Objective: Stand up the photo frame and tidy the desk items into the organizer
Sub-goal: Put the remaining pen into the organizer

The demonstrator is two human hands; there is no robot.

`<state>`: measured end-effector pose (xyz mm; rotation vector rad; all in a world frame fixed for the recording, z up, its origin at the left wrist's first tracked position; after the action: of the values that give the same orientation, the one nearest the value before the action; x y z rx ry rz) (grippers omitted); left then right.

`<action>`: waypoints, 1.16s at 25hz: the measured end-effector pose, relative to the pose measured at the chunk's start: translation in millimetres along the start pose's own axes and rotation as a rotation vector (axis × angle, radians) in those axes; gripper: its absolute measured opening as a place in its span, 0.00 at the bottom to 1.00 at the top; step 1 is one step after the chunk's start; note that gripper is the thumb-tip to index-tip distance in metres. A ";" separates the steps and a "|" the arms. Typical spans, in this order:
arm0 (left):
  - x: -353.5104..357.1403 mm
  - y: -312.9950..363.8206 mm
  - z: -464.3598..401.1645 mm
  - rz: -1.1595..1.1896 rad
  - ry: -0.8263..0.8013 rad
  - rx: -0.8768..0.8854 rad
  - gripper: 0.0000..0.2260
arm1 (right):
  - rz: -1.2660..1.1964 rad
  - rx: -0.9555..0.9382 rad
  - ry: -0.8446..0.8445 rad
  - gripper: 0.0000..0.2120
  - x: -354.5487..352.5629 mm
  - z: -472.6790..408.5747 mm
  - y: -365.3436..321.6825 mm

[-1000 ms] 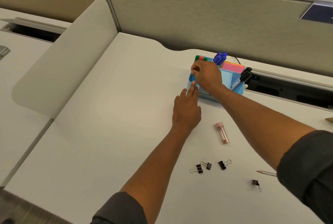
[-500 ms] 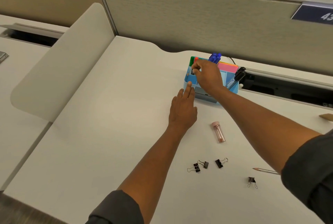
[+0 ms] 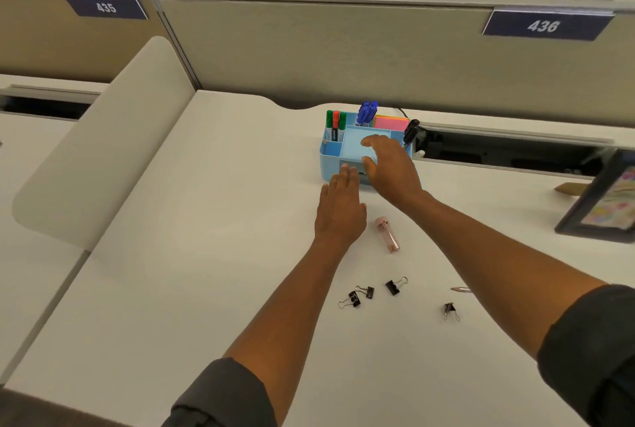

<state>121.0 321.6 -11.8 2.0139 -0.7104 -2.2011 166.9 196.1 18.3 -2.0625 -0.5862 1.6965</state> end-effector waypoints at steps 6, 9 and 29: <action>8.9 39.4 25.3 -0.097 0.009 0.089 0.19 | -0.031 0.167 -0.082 0.20 -13.2 69.5 27.6; 25.4 66.9 37.3 -0.157 -0.040 0.134 0.12 | 0.000 0.190 -0.084 0.18 -23.6 103.6 56.8; 102.5 160.8 68.9 -0.358 -0.238 0.451 0.04 | 0.036 0.314 -0.026 0.08 -90.1 224.5 185.8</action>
<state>0.8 161.3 -43.1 2.2467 -1.0212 -2.7223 -57.5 1.6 -51.7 -1.8402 -0.2694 1.7138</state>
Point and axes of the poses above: each hand's wrist, its own z-axis away from the middle knuckle, its own x-axis out of the palm, y = z × x, the point moved 2 cm from there along -z, towards the middle knuckle, and after that the axes turned 1 degree about -y, right-handed, at the moved point
